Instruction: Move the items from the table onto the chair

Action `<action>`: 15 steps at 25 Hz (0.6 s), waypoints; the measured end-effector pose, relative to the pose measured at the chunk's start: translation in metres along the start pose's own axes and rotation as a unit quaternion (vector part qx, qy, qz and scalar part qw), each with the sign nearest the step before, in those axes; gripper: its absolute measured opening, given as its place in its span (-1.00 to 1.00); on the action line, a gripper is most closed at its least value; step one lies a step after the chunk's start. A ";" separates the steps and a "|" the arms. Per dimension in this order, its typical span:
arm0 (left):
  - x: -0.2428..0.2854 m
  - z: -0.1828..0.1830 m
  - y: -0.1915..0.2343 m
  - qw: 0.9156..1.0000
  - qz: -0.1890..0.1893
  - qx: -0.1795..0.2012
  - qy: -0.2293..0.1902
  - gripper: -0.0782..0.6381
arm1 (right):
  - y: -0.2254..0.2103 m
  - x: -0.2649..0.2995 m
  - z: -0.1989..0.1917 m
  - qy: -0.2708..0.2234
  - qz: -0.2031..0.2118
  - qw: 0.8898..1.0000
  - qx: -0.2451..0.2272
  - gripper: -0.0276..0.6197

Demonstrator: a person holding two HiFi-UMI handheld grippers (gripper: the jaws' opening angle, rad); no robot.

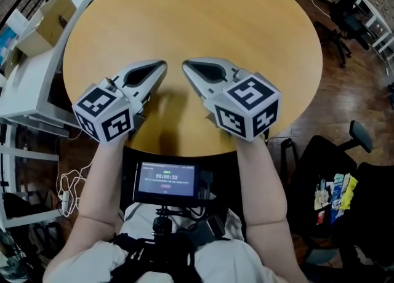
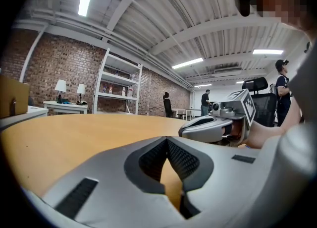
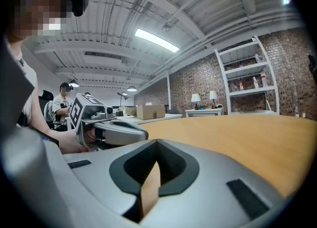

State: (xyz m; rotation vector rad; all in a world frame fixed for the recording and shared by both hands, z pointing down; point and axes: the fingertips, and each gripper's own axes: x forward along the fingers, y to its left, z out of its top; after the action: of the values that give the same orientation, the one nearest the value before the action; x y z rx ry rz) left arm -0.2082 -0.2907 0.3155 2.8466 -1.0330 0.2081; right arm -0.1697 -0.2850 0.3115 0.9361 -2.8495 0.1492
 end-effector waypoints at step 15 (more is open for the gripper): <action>0.001 -0.001 -0.001 1.000 0.000 -0.001 0.001 -0.76 | -0.001 0.000 -0.002 0.002 0.001 1.000 0.003 -0.91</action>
State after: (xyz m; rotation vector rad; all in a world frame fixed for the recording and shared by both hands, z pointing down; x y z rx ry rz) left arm -0.2071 -0.2906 0.3167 2.8454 -1.0312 0.2096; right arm -0.1689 -0.2851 0.3133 0.9339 -2.8471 0.1611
